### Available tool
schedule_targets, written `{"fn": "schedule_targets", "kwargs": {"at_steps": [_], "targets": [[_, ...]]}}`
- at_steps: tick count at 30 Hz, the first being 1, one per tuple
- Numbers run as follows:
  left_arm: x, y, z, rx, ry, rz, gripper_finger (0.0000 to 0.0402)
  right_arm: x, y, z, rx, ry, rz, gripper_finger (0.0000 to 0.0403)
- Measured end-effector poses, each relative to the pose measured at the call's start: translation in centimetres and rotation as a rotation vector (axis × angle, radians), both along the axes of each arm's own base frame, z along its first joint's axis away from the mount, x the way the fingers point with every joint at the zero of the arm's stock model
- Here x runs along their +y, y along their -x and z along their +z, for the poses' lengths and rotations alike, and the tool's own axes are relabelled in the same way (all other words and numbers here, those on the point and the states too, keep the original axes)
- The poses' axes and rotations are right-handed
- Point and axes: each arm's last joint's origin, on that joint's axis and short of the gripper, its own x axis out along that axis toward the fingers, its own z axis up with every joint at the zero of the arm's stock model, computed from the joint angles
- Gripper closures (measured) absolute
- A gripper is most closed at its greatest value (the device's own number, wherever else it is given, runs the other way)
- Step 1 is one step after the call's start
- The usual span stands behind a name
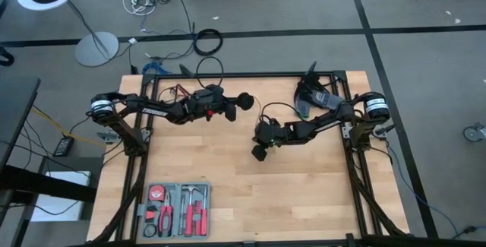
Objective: Coil cords
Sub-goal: Coil the black wire onto the black spool
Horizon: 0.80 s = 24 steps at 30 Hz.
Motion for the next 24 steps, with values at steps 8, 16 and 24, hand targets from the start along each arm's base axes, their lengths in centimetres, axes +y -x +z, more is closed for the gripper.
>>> {"fn": "schedule_targets", "kwargs": {"at_steps": [8,16,24], "targets": [[-0.4,-0.1,-0.2,0.021,-0.024,0.013,0.0401,0.0,-0.2,-0.8,0.013,-0.126,0.077,0.0401],[-0.3,-0.1,-0.3,0.047,-0.043,0.006,0.0401,1.5,0.5,-1.1,0.106,-0.213,0.101,0.0363],[-0.4,0.0,-0.5,0.076,-0.060,-0.014,0.0401,2.1,0.8,-1.0,0.125,-0.244,0.143,0.0286]]}}
